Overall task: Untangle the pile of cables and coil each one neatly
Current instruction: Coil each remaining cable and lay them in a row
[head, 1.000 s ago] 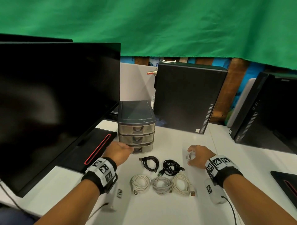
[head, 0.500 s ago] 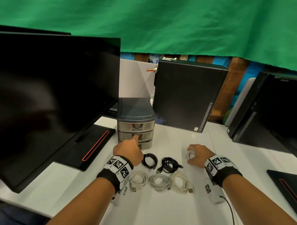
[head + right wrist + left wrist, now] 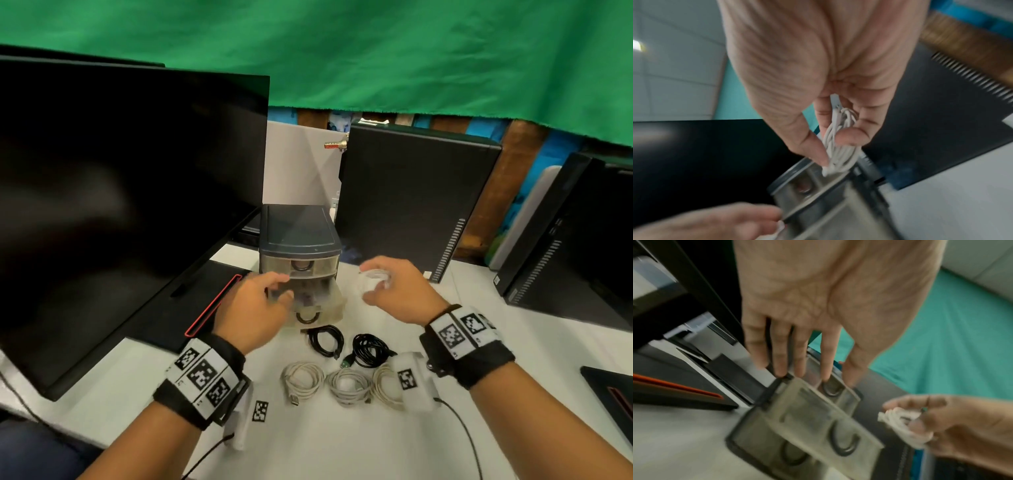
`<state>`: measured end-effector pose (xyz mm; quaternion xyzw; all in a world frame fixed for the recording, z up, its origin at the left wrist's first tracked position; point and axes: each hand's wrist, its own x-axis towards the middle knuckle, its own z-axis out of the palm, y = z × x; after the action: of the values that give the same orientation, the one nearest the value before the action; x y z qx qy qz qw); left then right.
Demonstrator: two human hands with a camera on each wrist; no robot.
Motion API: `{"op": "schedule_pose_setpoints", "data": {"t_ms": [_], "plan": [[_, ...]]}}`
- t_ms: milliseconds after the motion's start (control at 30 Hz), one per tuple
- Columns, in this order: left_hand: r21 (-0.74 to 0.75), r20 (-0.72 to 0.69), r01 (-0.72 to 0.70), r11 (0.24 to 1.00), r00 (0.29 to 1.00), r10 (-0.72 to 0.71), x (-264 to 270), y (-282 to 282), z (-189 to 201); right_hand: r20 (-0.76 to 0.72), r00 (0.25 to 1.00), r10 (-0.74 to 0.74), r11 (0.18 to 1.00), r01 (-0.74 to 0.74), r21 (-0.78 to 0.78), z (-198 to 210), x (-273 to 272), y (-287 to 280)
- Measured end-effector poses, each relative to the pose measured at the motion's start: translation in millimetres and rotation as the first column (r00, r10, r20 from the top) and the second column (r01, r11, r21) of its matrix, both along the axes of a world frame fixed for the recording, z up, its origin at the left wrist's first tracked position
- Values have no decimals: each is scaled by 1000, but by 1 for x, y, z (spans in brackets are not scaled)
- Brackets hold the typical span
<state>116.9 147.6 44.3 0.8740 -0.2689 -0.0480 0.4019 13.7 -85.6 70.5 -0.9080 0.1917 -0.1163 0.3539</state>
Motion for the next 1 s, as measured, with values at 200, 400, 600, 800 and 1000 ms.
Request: {"op": "schedule_pose_setpoints", "data": {"t_ms": [200,400,600,800,1000], "plan": [[215,-139,163,963,981,-135,8,10,-22,-17,1000,10,946,-4,323,-12,51,60],[237,-174,191,953,973,-152,5,23,-16,-95,995,-22,979,40,198,-31,73,74],[262,-189,183,948,973,-135,5,20,-16,-287,955,78,876,-203,-437,-7,45,90],[283,-197,185,941,971,-132,7,21,-16,-344,912,223,898,-329,-291,-18,53,91],[263,-195,187,947,971,-137,8,19,-18,89,966,243,933,-208,-295,-15,35,97]]}}
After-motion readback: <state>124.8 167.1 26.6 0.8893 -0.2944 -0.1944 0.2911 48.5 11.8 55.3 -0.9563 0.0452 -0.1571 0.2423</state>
